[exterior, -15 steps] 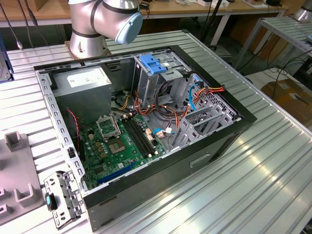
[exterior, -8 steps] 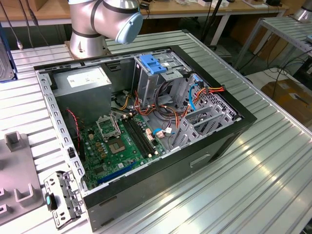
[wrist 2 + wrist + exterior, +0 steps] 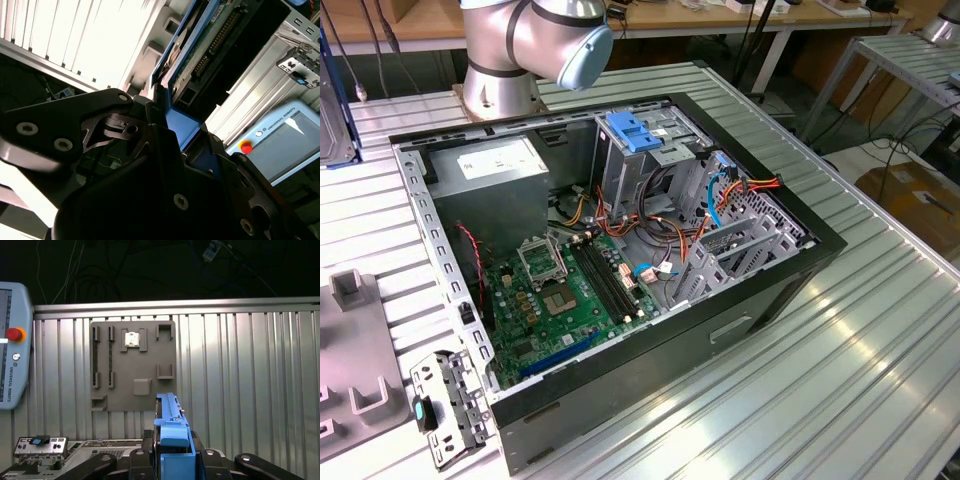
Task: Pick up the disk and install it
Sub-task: 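Pick up the disk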
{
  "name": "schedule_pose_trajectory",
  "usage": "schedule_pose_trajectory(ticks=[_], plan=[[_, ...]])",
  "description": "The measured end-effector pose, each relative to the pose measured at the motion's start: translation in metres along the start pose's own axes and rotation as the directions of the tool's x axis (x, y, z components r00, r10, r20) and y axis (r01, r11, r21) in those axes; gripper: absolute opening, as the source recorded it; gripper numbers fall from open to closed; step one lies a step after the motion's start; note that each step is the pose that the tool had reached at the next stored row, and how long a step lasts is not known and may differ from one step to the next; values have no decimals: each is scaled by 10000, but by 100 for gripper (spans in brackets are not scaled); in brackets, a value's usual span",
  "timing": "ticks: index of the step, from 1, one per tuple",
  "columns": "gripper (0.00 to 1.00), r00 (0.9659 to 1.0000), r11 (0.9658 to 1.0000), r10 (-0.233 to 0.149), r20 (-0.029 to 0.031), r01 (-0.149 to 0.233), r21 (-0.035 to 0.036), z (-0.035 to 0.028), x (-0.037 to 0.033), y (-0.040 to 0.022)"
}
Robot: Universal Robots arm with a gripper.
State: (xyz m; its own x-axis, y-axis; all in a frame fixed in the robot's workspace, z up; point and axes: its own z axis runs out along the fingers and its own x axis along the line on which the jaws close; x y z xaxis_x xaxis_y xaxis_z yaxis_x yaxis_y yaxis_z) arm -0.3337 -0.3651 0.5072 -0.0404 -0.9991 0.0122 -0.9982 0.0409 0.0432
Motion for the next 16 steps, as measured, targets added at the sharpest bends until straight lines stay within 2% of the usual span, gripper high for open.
schedule_pose_trajectory(ticks=[12, 16], plan=[[37, 10000, 10000, -2, 0, 2, 0, 0, 3, -4], [37, 10000, 10000, 0, 0, 0, 0, 0, 66, -6]])
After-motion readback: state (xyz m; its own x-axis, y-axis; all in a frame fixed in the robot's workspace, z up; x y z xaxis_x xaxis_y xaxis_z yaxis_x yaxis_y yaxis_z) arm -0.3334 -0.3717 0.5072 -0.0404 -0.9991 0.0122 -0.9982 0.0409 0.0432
